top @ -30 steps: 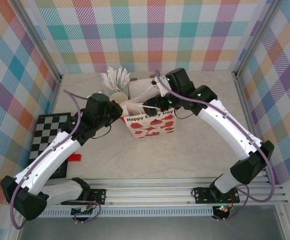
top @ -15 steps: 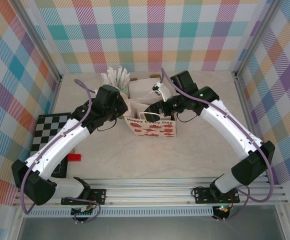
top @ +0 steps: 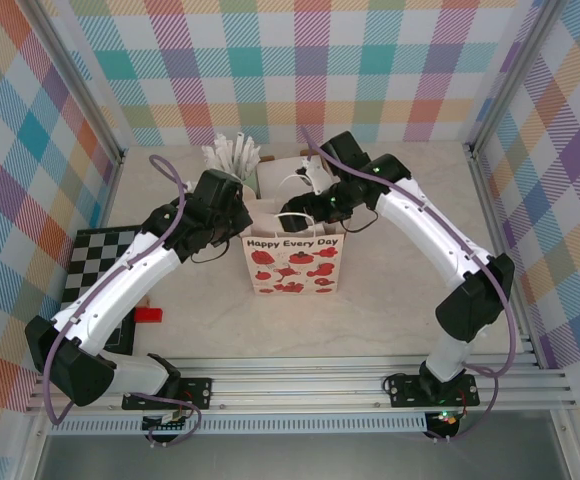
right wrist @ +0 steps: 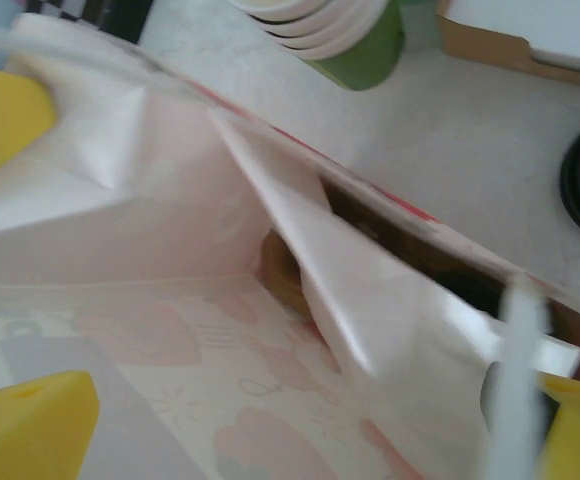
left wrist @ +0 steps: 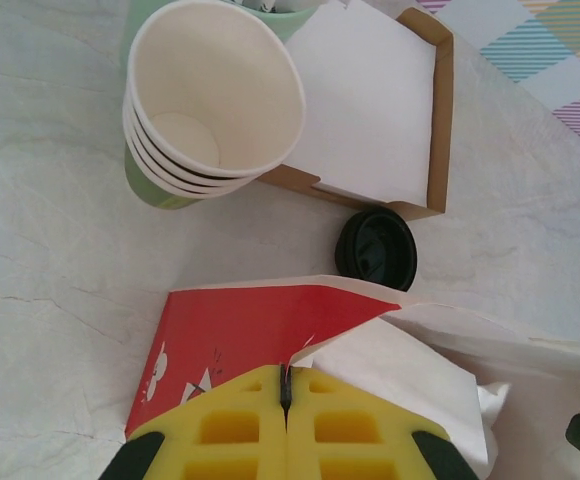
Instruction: Pack the takeout coffee
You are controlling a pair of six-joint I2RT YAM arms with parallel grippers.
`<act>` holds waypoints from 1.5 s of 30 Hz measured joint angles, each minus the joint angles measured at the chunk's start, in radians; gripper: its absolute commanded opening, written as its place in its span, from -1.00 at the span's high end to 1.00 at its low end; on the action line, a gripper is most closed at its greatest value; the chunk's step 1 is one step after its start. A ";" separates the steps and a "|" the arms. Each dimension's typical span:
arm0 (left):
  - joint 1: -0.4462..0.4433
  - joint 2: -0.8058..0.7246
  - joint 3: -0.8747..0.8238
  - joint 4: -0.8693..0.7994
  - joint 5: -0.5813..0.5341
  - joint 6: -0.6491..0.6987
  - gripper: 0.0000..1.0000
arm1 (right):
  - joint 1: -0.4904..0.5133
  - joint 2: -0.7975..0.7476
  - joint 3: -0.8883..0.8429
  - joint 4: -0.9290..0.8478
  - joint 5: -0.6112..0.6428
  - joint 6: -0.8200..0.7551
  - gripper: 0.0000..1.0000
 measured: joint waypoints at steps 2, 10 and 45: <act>0.000 0.000 0.000 -0.001 0.001 0.005 1.00 | 0.000 0.007 0.001 0.001 0.028 0.024 -1.00; 0.000 -0.002 -0.017 0.016 0.000 0.050 1.00 | 0.013 0.021 0.042 0.034 0.158 0.087 -0.99; -0.008 -0.023 -0.015 -0.058 -0.108 -0.055 1.00 | -0.012 -0.399 -0.195 0.278 0.369 0.129 -1.00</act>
